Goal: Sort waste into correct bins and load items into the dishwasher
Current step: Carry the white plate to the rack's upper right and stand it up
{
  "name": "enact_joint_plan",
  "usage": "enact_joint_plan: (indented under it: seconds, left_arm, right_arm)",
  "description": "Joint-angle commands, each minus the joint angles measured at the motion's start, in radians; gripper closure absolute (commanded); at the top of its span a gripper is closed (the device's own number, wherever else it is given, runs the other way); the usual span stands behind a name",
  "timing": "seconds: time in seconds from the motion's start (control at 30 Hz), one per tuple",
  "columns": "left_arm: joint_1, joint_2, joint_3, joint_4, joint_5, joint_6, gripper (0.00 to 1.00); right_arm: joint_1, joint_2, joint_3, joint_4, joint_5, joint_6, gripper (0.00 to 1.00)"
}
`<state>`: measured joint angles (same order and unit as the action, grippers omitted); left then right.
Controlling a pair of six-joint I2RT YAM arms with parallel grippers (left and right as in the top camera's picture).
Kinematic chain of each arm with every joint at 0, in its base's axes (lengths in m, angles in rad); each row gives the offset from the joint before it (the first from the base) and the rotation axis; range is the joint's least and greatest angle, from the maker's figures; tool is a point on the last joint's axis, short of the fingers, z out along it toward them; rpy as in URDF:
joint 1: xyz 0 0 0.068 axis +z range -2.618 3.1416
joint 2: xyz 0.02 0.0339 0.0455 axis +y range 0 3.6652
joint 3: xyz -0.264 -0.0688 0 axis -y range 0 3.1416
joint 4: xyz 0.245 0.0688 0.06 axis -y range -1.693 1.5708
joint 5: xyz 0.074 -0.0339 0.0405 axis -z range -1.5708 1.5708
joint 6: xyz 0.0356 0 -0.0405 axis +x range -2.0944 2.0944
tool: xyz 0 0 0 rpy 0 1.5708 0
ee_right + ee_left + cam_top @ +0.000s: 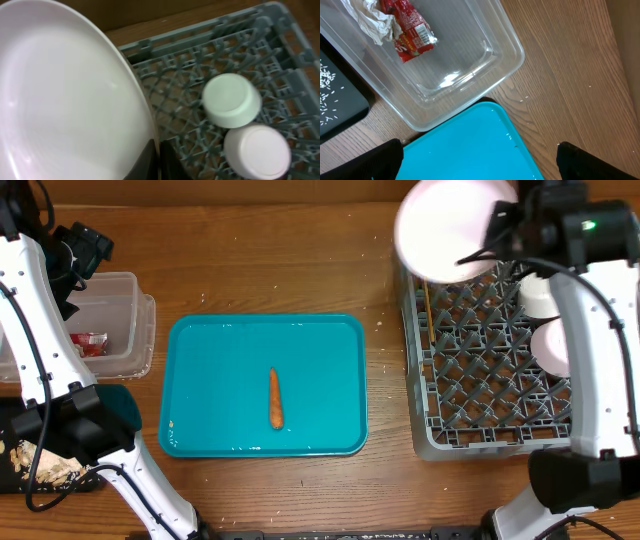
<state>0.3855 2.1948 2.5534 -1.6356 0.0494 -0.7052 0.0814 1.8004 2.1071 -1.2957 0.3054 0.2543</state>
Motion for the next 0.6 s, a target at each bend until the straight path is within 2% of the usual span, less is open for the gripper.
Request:
enact_joint_plan:
  seconds: [0.0,0.2,0.3,0.47,0.57]
  left_arm:
    - [-0.006,0.005,0.007,-0.002,0.003,-0.013,0.00]
    - [-0.006,0.005,0.007,-0.002,0.003,-0.013,0.00]
    - [-0.006,0.005,0.007,-0.002,0.003,-0.013,0.00]
    - [-0.006,0.005,0.007,-0.002,0.003,-0.013,0.00]
    - [-0.006,0.005,0.007,-0.002,0.003,-0.013,0.00]
  right_arm:
    - [-0.081,0.010,-0.075,0.074,0.099,-0.052,0.96]
    - [-0.150,0.012,-0.281,0.283,0.290,-0.057,0.96]
    - [-0.149,0.012,-0.388,0.388,0.308,-0.135,0.96]
    - [-0.148,0.012,-0.483,0.497,0.446,-0.159,0.96]
    - [-0.146,0.012,-0.486,0.510,0.453,-0.188,0.96]
